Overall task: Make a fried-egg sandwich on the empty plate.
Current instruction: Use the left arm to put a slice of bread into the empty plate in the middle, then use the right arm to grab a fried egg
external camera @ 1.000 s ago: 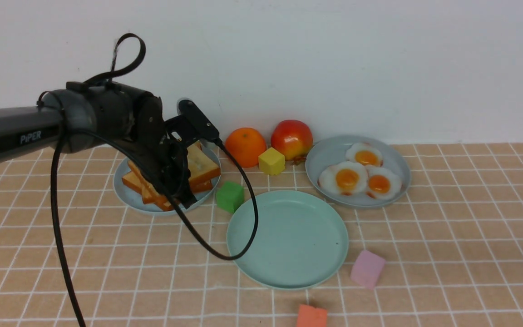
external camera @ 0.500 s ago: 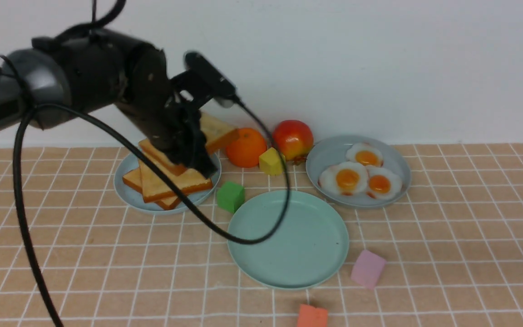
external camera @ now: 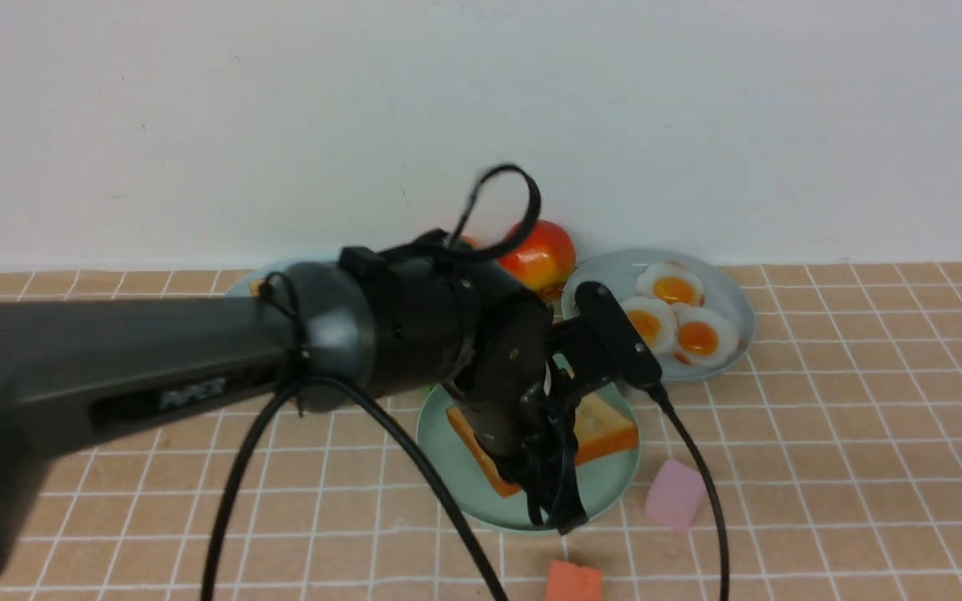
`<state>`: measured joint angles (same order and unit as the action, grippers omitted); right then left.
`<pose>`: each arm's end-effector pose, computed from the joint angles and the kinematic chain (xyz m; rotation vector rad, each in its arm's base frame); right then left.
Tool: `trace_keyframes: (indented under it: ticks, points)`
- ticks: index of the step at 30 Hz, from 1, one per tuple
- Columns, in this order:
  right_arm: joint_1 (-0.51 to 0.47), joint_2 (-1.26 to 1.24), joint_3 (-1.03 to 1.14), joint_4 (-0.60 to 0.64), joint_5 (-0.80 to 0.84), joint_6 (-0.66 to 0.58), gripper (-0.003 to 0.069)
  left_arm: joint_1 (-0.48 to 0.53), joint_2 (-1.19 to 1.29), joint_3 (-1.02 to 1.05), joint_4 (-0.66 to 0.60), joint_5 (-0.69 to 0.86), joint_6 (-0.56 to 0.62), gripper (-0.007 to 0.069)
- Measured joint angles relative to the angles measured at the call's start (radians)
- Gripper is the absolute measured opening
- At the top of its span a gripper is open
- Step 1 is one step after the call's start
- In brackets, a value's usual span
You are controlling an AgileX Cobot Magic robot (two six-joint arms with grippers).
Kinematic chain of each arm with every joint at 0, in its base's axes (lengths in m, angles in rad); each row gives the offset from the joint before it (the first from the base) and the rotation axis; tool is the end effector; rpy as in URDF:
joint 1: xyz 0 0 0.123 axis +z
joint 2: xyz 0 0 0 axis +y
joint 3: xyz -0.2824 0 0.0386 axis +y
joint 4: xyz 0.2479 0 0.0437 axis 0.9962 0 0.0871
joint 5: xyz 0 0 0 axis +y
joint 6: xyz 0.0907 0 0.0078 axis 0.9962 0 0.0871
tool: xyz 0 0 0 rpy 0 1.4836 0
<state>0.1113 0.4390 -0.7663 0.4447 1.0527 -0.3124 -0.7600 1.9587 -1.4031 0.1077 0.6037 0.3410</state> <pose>0.0473 0.0396 0.3518 -0.4238 2.1040 0.4313 0.3081 -0.2852 0.1964 1.4608 2.1956 -0.0316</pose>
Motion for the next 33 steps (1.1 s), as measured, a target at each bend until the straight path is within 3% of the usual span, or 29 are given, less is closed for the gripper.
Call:
trace_keyframes:
  ticks: [5, 8, 13, 16, 18, 20, 23, 25, 27, 28, 33]
  points:
    - [0.000, -0.009, -0.001, -0.003, 0.024, 0.000, 0.0041, 0.000, 0.024, 0.000, 0.019, -0.006, 0.000, 0.0104]
    - [0.000, -0.009, -0.002, -0.007, 0.027, 0.019, 0.0055, 0.000, 0.023, 0.000, 0.022, -0.007, -0.001, 0.0197]
    - [0.000, -0.008, -0.002, -0.014, 0.027, 0.057, 0.0129, 0.000, 0.003, 0.000, 0.023, 0.011, -0.046, 0.0426]
    - [0.000, 0.002, -0.002, -0.014, 0.023, 0.059, 0.0187, 0.000, -0.034, -0.002, 0.023, 0.059, -0.106, 0.0510]
    - [0.000, 0.021, -0.003, -0.014, 0.013, 0.066, 0.0236, 0.000, -0.072, -0.011, 0.021, 0.092, -0.158, 0.0523]
    - [0.000, 0.062, -0.004, -0.011, -0.002, 0.074, 0.0280, 0.000, -0.144, -0.025, 0.013, 0.135, -0.246, 0.0489]
    - [0.000, 0.165, -0.004, 0.009, -0.044, 0.077, 0.0307, -0.001, -0.298, -0.027, -0.006, 0.173, -0.354, 0.0332]
    - [0.000, 0.257, -0.004, 0.034, -0.089, 0.079, 0.0309, -0.001, -0.442, 0.005, -0.014, 0.175, -0.383, 0.0141]
    - [0.000, 0.356, -0.009, 0.050, -0.144, 0.079, 0.0309, -0.001, -0.580, 0.058, -0.023, 0.171, -0.392, 0.0022]
    - [0.000, 0.406, -0.015, 0.057, -0.173, 0.079, 0.0309, -0.001, -0.649, 0.100, -0.031, 0.162, -0.401, -0.0012]
    - [0.000, 0.651, -0.076, 0.079, -0.270, 0.079, 0.0309, -0.001, -0.979, 0.371, -0.097, 0.047, -0.445, -0.0013]
